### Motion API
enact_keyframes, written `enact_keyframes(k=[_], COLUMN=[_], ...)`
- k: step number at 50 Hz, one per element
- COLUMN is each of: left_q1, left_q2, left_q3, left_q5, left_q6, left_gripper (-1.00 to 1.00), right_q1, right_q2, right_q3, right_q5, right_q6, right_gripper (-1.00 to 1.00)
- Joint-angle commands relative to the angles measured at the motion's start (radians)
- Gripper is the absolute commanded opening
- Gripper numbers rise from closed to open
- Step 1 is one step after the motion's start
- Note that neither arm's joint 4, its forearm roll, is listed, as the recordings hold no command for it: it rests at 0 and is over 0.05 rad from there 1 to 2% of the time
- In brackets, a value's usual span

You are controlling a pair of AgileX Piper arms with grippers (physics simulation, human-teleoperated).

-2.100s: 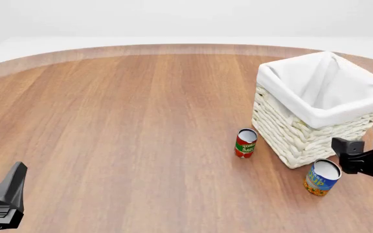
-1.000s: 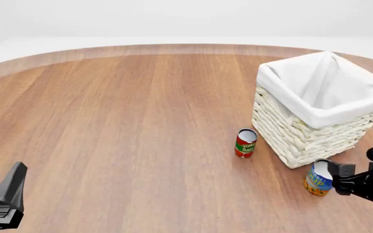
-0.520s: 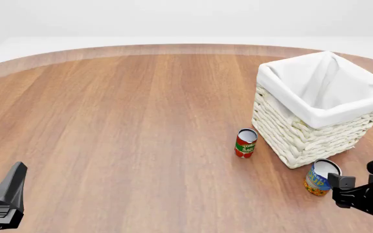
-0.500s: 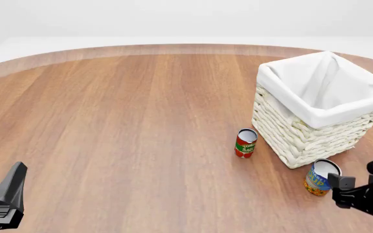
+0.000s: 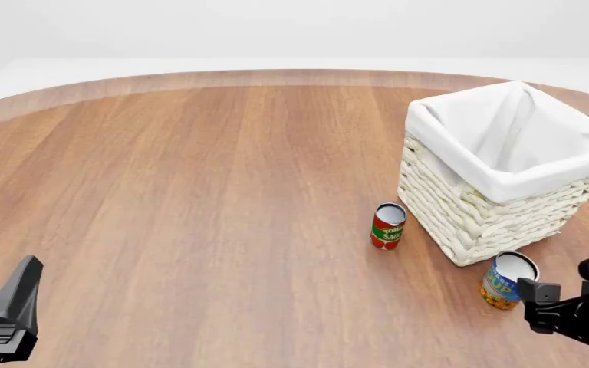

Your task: Pick up the alphabet soup and the cream cheese box, and put them in the basket.

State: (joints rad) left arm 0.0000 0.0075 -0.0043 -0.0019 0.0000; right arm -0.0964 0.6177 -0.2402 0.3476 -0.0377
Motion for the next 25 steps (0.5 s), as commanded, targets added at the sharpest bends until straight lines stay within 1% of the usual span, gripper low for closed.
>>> enact_keyframes(k=[1, 4, 5, 6, 8, 10, 12, 14, 16, 18, 20, 21, 22, 24, 25], left_q1=[0.0, 0.0, 0.0, 0.0, 0.0, 0.0, 0.0, 0.0, 0.0, 0.0, 0.0, 0.0, 0.0, 0.0, 0.0], left_q2=[0.0, 0.0, 0.0, 0.0, 0.0, 0.0, 0.0, 0.0, 0.0, 0.0, 0.0, 0.0, 0.0, 0.0, 0.0], left_q3=[0.0, 0.0, 0.0, 0.0, 0.0, 0.0, 0.0, 0.0, 0.0, 0.0, 0.0, 0.0, 0.0, 0.0, 0.0], left_q5=[0.0, 0.0, 0.0, 0.0, 0.0, 0.0, 0.0, 0.0, 0.0, 0.0, 0.0, 0.0, 0.0, 0.0, 0.0], left_q6=[0.0, 0.0, 0.0, 0.0, 0.0, 0.0, 0.0, 0.0, 0.0, 0.0, 0.0, 0.0, 0.0, 0.0, 0.0], left_gripper=[1.0, 1.0, 1.0, 1.0, 1.0, 1.0, 1.0, 1.0, 1.0, 1.0, 1.0, 1.0, 1.0, 1.0, 1.0], right_q1=[-0.003, -0.007, -0.002, -0.003, -0.006, -0.003, -0.005, -0.002, -0.003, -0.005, -0.008, -0.009, -0.01, -0.014, -0.012], right_q2=[-0.004, 0.002, -0.017, -0.003, 0.008, -0.009, 0.0, -0.008, 0.008, 0.02, 0.012, 0.024, 0.029, 0.058, 0.054], right_q3=[0.015, 0.024, 0.013, 0.039, 0.049, 0.037, 0.051, 0.051, 0.078, 0.084, 0.064, 0.08, 0.076, 0.099, 0.09], right_q5=[-0.009, -0.02, 0.012, -0.024, -0.04, -0.009, -0.03, -0.021, -0.062, -0.079, -0.054, -0.08, -0.08, -0.129, -0.115], right_q6=[-0.003, -0.012, -0.007, -0.012, -0.013, -0.011, -0.013, -0.01, -0.017, -0.019, -0.023, -0.025, -0.025, -0.028, -0.029], right_gripper=[1.0, 1.0, 1.0, 1.0, 1.0, 1.0, 1.0, 1.0, 1.0, 1.0, 1.0, 1.0, 1.0, 1.0, 1.0])
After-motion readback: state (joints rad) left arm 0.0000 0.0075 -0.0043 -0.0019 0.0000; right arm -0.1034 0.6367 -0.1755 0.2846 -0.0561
